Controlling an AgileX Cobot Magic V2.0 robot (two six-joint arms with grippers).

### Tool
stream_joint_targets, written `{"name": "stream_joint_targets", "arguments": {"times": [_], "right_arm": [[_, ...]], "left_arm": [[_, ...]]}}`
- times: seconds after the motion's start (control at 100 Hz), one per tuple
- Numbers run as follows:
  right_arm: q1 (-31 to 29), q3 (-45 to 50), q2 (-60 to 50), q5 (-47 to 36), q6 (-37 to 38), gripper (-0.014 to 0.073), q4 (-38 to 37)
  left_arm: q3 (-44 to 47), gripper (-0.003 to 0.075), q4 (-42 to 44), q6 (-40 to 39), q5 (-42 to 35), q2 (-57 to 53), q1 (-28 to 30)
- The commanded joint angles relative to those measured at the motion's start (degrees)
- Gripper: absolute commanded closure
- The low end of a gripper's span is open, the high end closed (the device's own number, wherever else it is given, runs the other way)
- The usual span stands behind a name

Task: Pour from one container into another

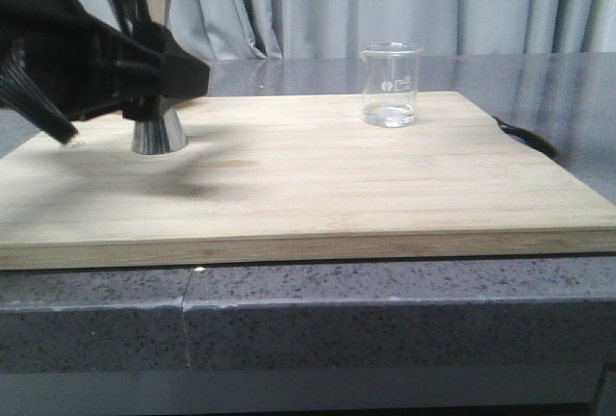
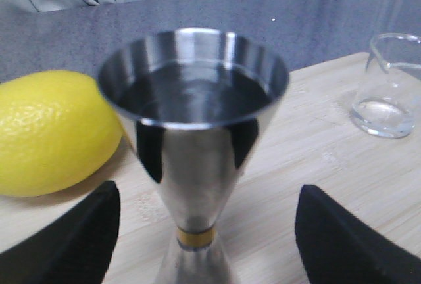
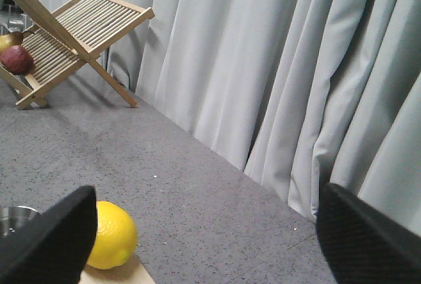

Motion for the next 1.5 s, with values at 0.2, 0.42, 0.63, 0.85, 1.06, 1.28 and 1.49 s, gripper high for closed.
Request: {"name": "stream_joint_targets", "arguments": {"times": [0.2, 0.42, 0.63, 0.85, 1.06, 1.28, 1.49], "right_arm": [[-0.4, -1.9, -2.2, -2.3, 0.0, -0.0015, 2.4], [-0.4, -1.9, -2.2, -2.1, 0.0, -0.0015, 2.4], [-0.4, -1.9, -2.5, 3.7, 0.0, -0.0015, 2.4], [-0.4, -1.9, -7.1, 13.0, 0.0, -0.0015, 2.4], [-0.4, -2.0, -17.8, 27.7, 0.0, -0.0015, 2.4], [-0.4, -0.8, -31.4, 41.4, 0.0, -0.0015, 2.4], [-0.4, 8.7, -44.6, 41.4, 0.0, -0.0015, 2.4]], "left_arm": [[-1.3, 0.0201, -2.2, -0.3, 7.6, -9.7, 0.1], [-1.3, 0.0201, -3.1, -0.3, 20.7, -18.5, 0.1], [-1.3, 0.0202, -0.5, 0.2, 27.7, -31.5, 0.1], [-1.6, 0.0206, 4.9, 0.2, 26.9, -45.3, 5.0], [-1.6, 0.0206, 11.8, 0.2, 26.9, -54.2, 18.2], [-1.6, 0.0206, 11.9, 0.2, 25.3, -59.3, 35.0], [-1.5, 0.0206, 1.8, 0.2, 26.7, -62.2, 41.5]]}}
